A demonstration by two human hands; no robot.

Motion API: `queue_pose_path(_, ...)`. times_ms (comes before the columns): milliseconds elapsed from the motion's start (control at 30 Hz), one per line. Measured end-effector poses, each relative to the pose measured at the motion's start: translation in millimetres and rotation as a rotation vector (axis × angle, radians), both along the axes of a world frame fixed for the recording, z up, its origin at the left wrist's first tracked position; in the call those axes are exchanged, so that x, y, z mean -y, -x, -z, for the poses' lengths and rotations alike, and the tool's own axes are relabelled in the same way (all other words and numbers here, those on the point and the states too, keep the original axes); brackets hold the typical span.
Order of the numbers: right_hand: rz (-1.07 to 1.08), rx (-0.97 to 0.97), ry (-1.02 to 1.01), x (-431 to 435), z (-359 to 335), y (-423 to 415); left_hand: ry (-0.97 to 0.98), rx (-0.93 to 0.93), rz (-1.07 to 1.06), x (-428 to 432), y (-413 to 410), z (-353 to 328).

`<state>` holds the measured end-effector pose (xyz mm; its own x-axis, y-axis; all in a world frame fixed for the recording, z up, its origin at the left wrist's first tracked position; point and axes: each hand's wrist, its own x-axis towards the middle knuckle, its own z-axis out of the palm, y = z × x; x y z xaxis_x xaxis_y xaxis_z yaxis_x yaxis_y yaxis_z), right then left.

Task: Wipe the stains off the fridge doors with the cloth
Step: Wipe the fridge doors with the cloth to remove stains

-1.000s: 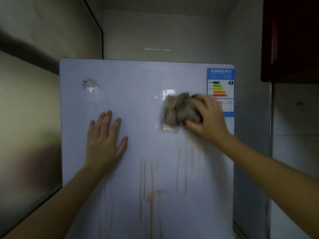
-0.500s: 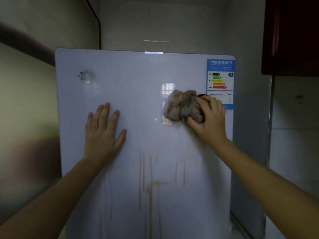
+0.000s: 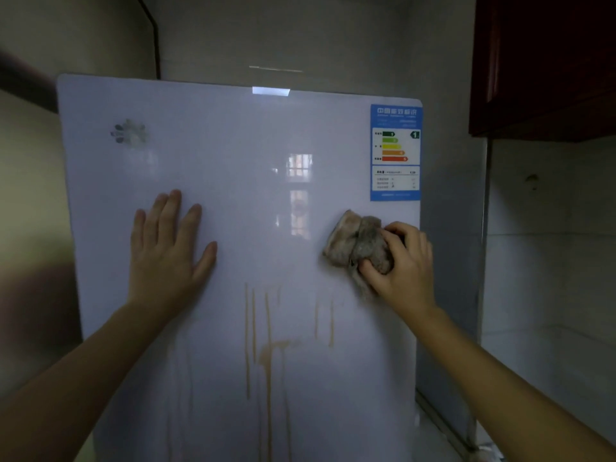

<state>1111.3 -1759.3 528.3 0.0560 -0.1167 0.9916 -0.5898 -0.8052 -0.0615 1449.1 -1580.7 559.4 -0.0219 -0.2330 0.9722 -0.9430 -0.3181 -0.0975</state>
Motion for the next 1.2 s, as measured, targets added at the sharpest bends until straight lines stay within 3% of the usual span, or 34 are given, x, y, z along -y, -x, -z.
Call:
queue_pose_path(233,-0.108,0.110,0.009,-1,-5,-14,0.006,0.009,0.022,0,0,0)
queue_pose_path(467,-0.141,0.546,-0.237,-4,14,-32,0.040,0.047,0.019,2,-4,2)
queue_pose_path(900,-0.103,0.595,-0.324,-19,6,-48,0.055,0.057,0.024,6,-7,2)
queue_pose_path(1100,0.001,0.235,-0.185,-24,32,-49,0.062,0.072,0.026,7,-9,3)
queue_pose_path(1200,0.004,0.395,-0.243,-14,37,-36,0.070,0.085,0.019,7,-9,3)
